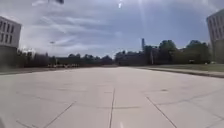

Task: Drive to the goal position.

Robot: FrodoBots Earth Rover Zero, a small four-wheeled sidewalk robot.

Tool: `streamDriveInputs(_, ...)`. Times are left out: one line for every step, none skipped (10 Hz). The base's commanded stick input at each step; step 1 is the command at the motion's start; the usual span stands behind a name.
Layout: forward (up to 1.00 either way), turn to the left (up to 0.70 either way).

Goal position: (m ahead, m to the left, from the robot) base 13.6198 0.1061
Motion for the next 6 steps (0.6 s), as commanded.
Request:
streamDriveInputs(0.5,0.0)
streamDriveInputs(0.5,0.0)
streamDriveInputs(0.5,0.0)
streamDriveInputs(0.5,0.0)
streamDriveInputs(0.5,0.0)
streamDriveInputs(0.5,0.0)
